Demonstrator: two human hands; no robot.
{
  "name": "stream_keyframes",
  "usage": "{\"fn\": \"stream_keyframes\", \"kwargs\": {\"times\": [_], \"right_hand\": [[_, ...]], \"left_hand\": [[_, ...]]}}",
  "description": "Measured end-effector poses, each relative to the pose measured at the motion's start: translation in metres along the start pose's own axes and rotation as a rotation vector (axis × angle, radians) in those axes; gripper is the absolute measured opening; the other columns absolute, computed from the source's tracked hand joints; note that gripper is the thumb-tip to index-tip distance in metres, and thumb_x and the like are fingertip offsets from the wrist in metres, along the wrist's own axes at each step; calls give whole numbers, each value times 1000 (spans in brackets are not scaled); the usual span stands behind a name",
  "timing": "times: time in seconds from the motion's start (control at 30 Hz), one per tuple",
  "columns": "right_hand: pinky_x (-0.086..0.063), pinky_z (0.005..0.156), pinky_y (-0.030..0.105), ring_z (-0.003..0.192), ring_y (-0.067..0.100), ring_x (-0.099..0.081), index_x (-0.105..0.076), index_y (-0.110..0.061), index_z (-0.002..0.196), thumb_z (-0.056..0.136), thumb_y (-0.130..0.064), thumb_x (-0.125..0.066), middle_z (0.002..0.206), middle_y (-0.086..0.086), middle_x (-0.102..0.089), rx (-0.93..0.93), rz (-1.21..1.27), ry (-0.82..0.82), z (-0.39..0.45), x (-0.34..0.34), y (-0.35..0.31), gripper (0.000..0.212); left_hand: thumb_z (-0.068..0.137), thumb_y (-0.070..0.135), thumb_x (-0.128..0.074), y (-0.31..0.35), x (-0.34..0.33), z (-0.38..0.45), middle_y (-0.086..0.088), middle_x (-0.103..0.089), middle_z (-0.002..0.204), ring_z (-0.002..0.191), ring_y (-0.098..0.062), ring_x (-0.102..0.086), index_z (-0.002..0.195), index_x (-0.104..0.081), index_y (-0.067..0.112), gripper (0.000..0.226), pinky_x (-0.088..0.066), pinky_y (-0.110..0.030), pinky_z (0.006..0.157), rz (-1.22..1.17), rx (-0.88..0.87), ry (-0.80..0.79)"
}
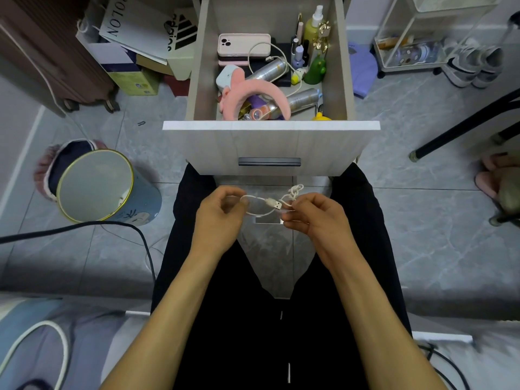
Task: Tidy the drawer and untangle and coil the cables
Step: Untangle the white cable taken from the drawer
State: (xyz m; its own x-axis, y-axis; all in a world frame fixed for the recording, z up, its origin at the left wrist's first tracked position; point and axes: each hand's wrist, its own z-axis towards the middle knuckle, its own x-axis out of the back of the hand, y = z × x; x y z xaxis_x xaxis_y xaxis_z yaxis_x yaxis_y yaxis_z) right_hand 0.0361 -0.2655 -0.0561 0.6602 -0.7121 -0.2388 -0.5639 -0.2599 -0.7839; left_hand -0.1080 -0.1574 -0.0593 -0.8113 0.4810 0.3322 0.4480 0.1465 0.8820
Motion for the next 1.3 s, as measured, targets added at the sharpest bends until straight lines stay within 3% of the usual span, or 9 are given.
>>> {"fn": "stream_keyframes", "kwargs": {"times": [0.2,0.37,0.43,0.6,0.83,0.93,1.07,1.2,1.3], "right_hand": [[-55,70,27,69,17,-63,-65,-3,92,91,-3,-60,88,12,-71,89,-110,-71,1,3,0,5],[-52,68,23,71,16,-57,-68,-10,90,91,-2,-60,82,3,-66,182,-191,-159,-1,0,1,11],[-51,67,25,69,15,-56,-68,-9,92,91,-3,-60,81,3,-65,188,-208,-161,-2,0,2,10],[-51,67,24,69,10,-62,-67,-13,89,91,-6,-62,74,-7,-69,169,-253,-132,-1,-1,3,9],[-53,73,21,80,13,-70,-69,-8,102,86,-1,-68,84,4,-74,284,-238,-166,-5,-4,0,18],[-53,73,20,73,12,-66,-72,-9,92,90,-1,-61,76,0,-72,320,-263,-89,-4,-3,0,14],[-54,81,23,86,11,-69,-72,-9,93,90,-4,-63,87,-2,-74,299,-261,-98,-3,0,-5,11],[-54,68,17,82,10,-71,-71,0,101,86,1,-67,87,1,-75,260,-193,-209,-9,-6,-5,15],[-50,66,15,74,4,-66,-72,-6,90,87,-2,-66,81,-2,-73,343,-304,-193,-8,-3,-6,8]], "left_hand": [[90,14,-64,16,1,-3,17,-66,108,106,1,-59,109,-69,28,24,-47,-22,93,209,-243,-159],[89,25,-69,25,-6,0,14,-72,97,92,-1,-65,103,-75,26,15,-52,-24,88,240,-283,-261],[89,23,-70,24,-7,0,14,-73,92,88,-2,-67,96,-75,29,11,-54,-28,87,235,-296,-260],[89,16,-69,23,-9,-5,17,-73,84,82,-1,-68,92,-76,28,14,-53,-20,79,186,-291,-246],[91,18,-66,28,-4,-7,16,-72,85,81,-2,-67,93,-75,26,12,-53,-18,76,215,-337,-214],[92,17,-65,31,-1,-5,14,-72,81,76,-5,-67,87,-73,29,15,-53,-18,74,192,-299,-210],[90,11,-67,37,1,-6,5,-73,76,71,-15,-70,85,-74,25,17,-59,-27,71,27,-194,-234],[86,11,-71,41,1,-7,-4,-75,76,72,-21,-72,84,-76,18,9,-58,-28,68,-123,-68,-252],[85,13,-73,41,2,-6,-5,-74,74,70,-22,-71,83,-77,19,7,-59,-30,70,-125,-28,-275]]}}
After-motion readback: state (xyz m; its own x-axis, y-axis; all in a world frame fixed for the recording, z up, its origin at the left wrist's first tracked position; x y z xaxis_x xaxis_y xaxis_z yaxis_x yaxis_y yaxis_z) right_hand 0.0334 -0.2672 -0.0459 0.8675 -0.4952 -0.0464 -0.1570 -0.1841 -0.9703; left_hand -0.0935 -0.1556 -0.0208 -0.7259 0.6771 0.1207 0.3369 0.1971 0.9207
